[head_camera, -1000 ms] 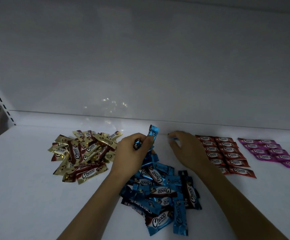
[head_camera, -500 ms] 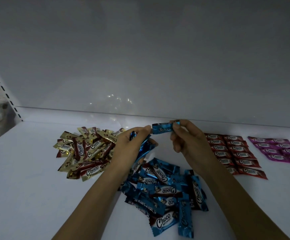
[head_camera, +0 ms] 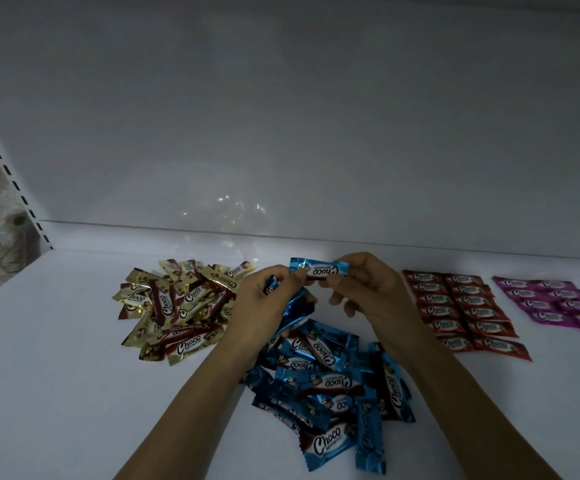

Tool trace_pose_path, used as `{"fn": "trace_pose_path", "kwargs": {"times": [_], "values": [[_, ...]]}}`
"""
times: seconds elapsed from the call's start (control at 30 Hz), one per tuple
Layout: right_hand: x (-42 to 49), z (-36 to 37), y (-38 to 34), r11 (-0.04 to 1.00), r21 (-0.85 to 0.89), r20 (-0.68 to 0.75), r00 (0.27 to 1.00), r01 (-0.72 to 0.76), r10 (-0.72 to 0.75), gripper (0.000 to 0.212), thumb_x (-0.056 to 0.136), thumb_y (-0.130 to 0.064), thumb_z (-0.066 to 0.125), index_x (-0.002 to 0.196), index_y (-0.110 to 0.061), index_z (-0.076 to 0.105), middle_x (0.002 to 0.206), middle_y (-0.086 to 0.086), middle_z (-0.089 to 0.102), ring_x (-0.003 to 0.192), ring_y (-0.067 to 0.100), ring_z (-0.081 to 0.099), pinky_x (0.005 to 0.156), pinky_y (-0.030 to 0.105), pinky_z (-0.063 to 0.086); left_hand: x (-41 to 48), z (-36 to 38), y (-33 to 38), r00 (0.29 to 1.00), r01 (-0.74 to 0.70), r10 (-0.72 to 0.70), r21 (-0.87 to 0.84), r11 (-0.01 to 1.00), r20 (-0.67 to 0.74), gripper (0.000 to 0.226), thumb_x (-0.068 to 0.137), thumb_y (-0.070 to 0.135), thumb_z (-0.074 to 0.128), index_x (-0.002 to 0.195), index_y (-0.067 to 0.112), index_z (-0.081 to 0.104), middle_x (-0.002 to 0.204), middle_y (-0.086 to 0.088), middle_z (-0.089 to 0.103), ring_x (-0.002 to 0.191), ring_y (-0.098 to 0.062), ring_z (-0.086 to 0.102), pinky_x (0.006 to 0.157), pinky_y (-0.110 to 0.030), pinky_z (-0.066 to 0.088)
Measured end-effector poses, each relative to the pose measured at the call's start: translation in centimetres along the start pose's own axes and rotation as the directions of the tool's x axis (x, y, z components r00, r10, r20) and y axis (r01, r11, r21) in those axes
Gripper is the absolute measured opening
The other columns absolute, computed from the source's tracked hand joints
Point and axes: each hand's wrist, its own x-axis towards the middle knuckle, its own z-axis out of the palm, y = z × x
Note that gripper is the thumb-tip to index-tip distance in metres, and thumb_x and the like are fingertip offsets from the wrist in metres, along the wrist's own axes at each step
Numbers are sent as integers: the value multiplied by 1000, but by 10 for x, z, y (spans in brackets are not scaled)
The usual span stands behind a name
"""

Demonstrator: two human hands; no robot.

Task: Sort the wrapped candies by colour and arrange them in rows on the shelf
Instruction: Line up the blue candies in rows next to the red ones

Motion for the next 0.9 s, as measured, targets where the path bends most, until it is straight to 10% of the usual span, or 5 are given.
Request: {"fn": "trace_pose_path", "kwargs": {"times": [0.3,0.4,0.5,0.7,0.9], "values": [[5,-4,-3,944,322,-144,981,-78,130,9,91,-3,53,89,-6,61,86,10,72,74,17,68,64,27,54,1,-2,-5,989,-137,139,41,990,-52,12,86,24,64,83,16,70,74,-2,73,73,-18,70,73,-32,56],[11,-22,9,974,-212,-260,965,-85,27,12,95,-8,50,99,-11,61,89,7,67,75,15,62,65,24,48,2,-6,-9,978,-125,130,40,991,-166,10,87,28,64,80,22,68,74,-4,72,72,-21,70,61,-31,55],[14,-35,25,720,-693,-54,999,-33,-7,31,99,-19,45,128,-24,54,102,-1,59,83,11,56,68,19,42,4,-7,-14,975,-137,150,87,987,-163,12,88,32,64,78,26,68,78,-3,72,78,-23,69,71,-44,56],[12,-28,43,579,-798,135,986,169,-102,46,95,-9,52,137,-25,42,111,5,60,91,11,53,85,21,41,6,-7,-17,975,-148,166,129,981,-145,14,90,32,64,79,24,68,78,-2,72,80,-22,69,83,-53,53],[5,-25,27,274,-920,236,954,281,-184,18,91,-33,60,90,-22,74,89,-3,63,80,11,55,78,29,35,4,-4,-16,979,-140,160,144,979,-130,15,90,35,63,80,24,68,76,-1,72,79,-22,69,82,-51,53]]}}
